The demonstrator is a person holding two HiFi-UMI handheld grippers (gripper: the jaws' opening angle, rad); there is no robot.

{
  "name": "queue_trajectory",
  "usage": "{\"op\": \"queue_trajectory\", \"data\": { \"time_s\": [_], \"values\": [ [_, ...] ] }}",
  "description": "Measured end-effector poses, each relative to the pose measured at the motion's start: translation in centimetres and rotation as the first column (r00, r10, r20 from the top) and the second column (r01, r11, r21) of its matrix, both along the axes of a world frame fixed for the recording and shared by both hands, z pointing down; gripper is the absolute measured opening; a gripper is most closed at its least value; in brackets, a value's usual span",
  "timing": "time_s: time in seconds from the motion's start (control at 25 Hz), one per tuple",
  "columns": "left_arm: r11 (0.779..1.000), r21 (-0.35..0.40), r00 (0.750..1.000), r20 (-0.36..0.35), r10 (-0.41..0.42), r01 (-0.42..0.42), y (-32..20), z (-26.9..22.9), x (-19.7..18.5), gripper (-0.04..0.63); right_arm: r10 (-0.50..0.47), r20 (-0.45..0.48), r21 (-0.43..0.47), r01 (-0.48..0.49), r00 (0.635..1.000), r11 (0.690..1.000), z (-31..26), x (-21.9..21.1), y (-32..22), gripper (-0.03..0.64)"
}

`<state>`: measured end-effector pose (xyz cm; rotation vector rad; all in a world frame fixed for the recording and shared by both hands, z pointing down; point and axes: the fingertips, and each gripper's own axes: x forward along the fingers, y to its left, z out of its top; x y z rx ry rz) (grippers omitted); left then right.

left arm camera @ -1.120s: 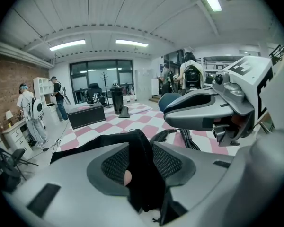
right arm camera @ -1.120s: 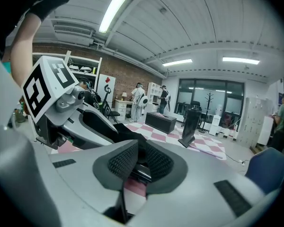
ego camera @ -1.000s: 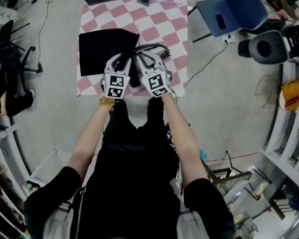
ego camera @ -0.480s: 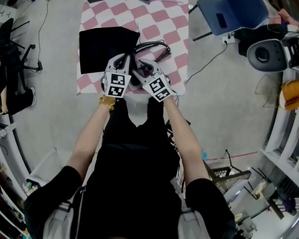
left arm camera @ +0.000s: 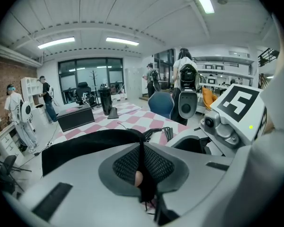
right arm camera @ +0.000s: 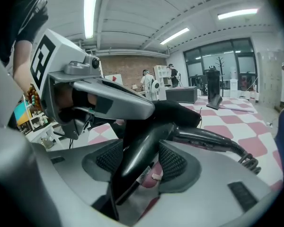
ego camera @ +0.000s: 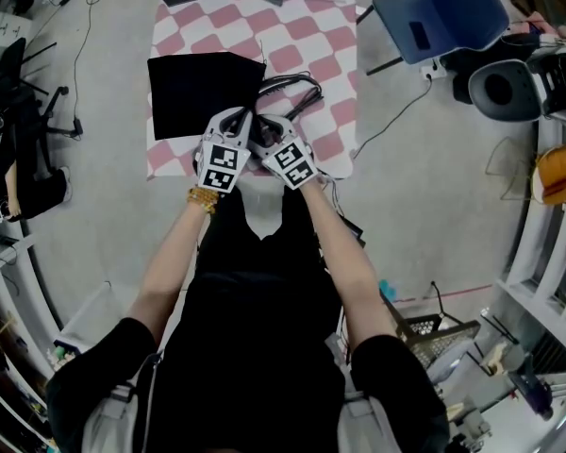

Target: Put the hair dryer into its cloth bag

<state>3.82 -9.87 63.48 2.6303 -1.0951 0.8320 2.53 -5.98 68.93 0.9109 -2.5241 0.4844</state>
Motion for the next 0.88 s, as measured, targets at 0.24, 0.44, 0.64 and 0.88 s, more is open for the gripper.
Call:
{"op": "queue_trajectory", "data": {
  "time_s": [0.24,0.44,0.64,0.88],
  "values": [
    [0.999,0.005,0.999,0.0,-0.049,0.049,-1.0,-0.6,-2.0,0.034,-0.166,-0.181,0.146,0.193,0.969,0.97,-3.1,3.8,-3.1,0.238],
    [0.998,0.003,0.998,0.007,-0.059,0.059,-1.2,-0.5,-2.6,0.034,-0.258,-0.465,0.124,0.35,0.847,0.928,-0.5,6.5,-8.1,0.238],
    [0.997,-0.001,0.997,-0.003,-0.072,0.072,-1.3,-0.6,-2.7,0.034,-0.38,-0.568,0.072,0.504,0.73,0.861,0.9,4.8,-8.5,0.238],
    [0.996,-0.006,0.996,-0.024,-0.088,0.088,-1.6,-0.8,-2.7,0.034,-0.411,-0.611,0.062,0.559,0.677,0.827,1.6,3.1,-9.1,0.238]
  ]
}}
